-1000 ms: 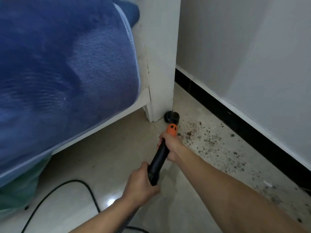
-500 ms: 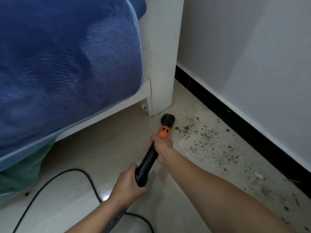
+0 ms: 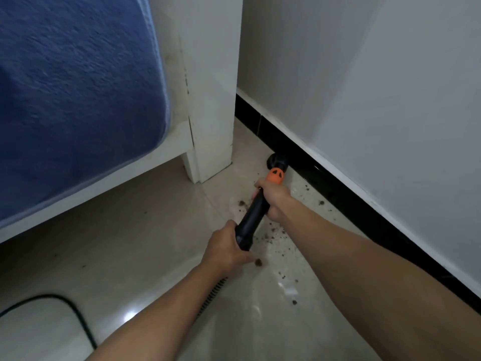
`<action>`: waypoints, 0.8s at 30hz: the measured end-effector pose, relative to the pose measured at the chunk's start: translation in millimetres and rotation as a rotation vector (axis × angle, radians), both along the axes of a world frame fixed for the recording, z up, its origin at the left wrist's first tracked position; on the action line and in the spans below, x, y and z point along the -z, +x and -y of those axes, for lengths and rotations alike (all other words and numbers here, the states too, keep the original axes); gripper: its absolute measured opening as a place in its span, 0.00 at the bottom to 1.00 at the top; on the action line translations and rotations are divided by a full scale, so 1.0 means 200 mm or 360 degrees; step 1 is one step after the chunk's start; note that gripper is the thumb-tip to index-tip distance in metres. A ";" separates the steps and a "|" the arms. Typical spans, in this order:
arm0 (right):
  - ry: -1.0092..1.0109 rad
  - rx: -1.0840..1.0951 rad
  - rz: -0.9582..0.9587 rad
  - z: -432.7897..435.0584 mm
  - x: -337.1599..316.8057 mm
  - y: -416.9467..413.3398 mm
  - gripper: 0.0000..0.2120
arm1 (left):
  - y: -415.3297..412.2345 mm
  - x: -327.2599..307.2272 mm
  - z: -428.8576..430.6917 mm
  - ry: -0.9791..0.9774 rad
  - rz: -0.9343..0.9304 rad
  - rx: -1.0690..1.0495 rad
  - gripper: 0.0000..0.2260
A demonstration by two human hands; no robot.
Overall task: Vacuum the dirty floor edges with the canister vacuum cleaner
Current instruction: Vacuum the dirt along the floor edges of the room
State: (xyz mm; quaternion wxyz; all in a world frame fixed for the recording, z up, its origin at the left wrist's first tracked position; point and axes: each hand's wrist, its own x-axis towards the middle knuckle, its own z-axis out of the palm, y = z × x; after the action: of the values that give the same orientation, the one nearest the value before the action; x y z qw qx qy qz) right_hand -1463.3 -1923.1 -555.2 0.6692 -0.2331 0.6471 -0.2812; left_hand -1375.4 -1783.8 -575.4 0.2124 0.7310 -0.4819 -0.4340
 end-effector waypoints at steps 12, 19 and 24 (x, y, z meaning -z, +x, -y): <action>-0.0077 -0.0067 -0.0057 -0.31 0.02 0.07 0.09 | 0.06 -0.09 -0.32 0.0090 -0.0163 -0.0076 0.18; -0.0211 -0.0216 -0.0356 -0.07 0.00 -0.05 0.16 | -0.02 -0.13 -0.08 0.0164 -0.0606 -0.0141 0.17; 0.0006 -0.0099 0.0267 -0.19 0.03 0.12 0.07 | 0.13 -0.11 -0.22 0.0265 -0.0627 -0.0300 0.16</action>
State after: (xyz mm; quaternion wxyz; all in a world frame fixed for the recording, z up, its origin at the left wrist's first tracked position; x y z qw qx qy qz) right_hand -1438.9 -1886.1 -560.8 0.7300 -0.2274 0.5817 -0.2776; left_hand -1349.5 -1740.3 -554.0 0.2808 0.6888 -0.3233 -0.5850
